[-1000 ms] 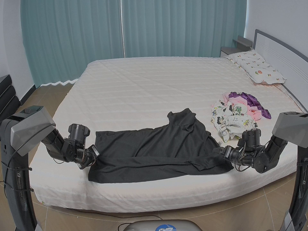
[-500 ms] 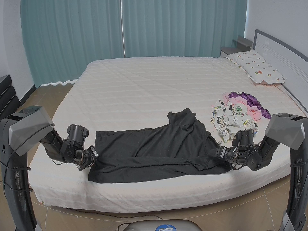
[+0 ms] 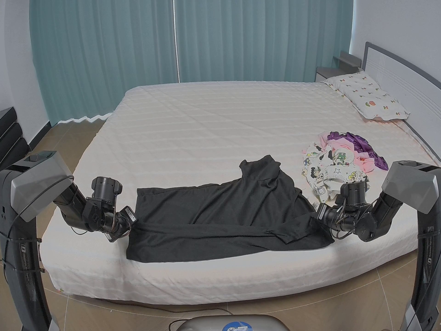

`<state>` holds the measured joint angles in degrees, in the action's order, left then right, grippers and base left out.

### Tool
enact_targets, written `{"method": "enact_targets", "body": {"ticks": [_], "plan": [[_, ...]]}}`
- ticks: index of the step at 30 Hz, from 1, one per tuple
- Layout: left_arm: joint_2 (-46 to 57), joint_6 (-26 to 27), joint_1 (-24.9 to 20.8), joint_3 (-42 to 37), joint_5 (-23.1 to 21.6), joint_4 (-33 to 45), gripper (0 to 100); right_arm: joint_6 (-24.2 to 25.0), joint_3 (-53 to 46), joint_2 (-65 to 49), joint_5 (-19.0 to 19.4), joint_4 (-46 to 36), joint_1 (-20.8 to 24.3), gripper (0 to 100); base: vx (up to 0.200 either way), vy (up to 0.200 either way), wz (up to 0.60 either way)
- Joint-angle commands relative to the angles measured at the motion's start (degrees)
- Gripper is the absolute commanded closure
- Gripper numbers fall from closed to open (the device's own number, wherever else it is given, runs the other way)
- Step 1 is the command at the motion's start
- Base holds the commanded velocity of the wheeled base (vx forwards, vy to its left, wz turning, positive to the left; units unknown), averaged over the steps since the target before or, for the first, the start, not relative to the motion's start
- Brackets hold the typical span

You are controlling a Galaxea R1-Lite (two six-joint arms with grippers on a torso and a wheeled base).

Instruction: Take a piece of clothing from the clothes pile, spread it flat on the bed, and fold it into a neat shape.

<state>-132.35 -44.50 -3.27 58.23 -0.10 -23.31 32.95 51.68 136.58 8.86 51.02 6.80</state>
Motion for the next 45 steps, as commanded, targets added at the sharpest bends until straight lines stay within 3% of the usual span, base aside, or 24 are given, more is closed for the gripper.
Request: {"method": "enact_targets", "body": {"ticks": [1, 29, 30, 32, 33, 39, 45], "plan": [[-0.36, -0.77, 0.54, 0.21, 0.10, -1.13, 100, 0.27, -0.08, -1.06, -0.51, 0.93, -0.56, 100, 0.000, 0.000, 0.00], [-4.32, -1.03, 0.98, 3.64, 0.80, -2.80, 100, 2.64, 1.67, 3.51, -5.70, 7.78, 0.32, 100, 0.000, 0.000, 0.00], [-4.32, -0.94, 0.98, 3.73, 0.80, -2.80, 0, 2.56, 1.41, 3.60, -5.52, 7.78, 0.32, 100, 0.000, 0.000, 0.00], [-4.40, -0.50, 0.89, 3.73, 0.80, -2.80, 0, 2.56, 1.32, 3.69, -5.26, 7.87, 0.40, 100, 0.000, 0.000, 0.00], [-4.40, -0.50, 0.89, 3.73, 0.80, -2.80, 0, 2.64, 1.32, 3.69, -5.26, 7.87, 0.49, 0, 0.000, 0.000, 0.00], [-4.40, -0.24, 0.89, 3.46, 0.80, -2.80, 0, 3.52, -0.08, 2.90, -5.17, 9.45, 1.20, 0, 0.000, 0.000, 0.00], [-3.88, -0.33, 1.16, 3.03, 0.71, -2.97, 0, 7.39, -3.16, -3.25, -5.35, 10.07, 0.49, 0, 0.000, 0.000, 0.00]]}}
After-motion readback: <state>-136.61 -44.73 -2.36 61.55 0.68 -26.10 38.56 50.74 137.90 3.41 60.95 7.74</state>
